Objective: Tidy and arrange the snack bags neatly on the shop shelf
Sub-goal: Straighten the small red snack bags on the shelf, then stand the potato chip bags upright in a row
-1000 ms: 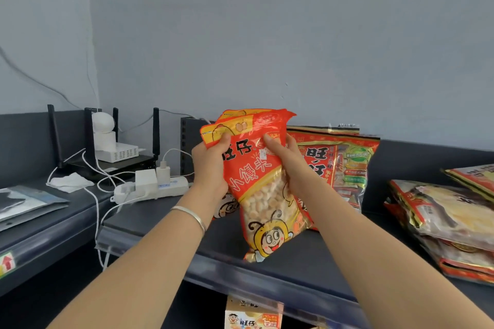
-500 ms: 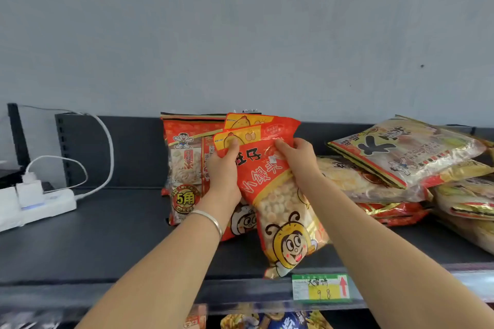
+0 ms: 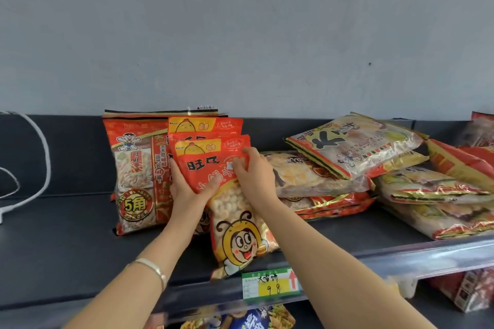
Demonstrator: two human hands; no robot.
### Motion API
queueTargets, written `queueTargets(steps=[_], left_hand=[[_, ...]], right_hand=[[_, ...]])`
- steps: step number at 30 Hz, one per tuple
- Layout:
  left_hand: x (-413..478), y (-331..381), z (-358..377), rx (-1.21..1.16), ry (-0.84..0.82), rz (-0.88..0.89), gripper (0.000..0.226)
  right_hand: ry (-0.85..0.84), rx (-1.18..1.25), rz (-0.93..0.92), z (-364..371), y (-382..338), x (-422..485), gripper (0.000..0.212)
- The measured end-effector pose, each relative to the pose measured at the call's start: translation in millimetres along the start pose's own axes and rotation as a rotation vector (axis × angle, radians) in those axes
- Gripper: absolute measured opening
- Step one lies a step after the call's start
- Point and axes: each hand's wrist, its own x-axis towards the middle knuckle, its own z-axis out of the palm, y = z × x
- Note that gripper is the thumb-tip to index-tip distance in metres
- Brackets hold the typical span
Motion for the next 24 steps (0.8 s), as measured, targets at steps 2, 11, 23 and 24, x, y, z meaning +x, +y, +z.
queueTargets(steps=[2,11,23,24], left_hand=[[-7,-1,4,0.107,-0.020,-0.013,0.116],[13,17,44,0.384,0.015,-0.142,0.111],[-28,65,161,0.855,0.102,0.386,0.053],[-30,65,172,0.837,0.046,0.390,0.051]], right_hand=[[-0.003,0.027,-0.010,1,3,3,0.040],[-0.225,-0.108,-0.138,-44,37,10,0.042],[-0.043,-0.076,-0.224,-165,107,-7,0.031],[-0.012,-0.083,-0.227,-174,113,-8,0.028]])
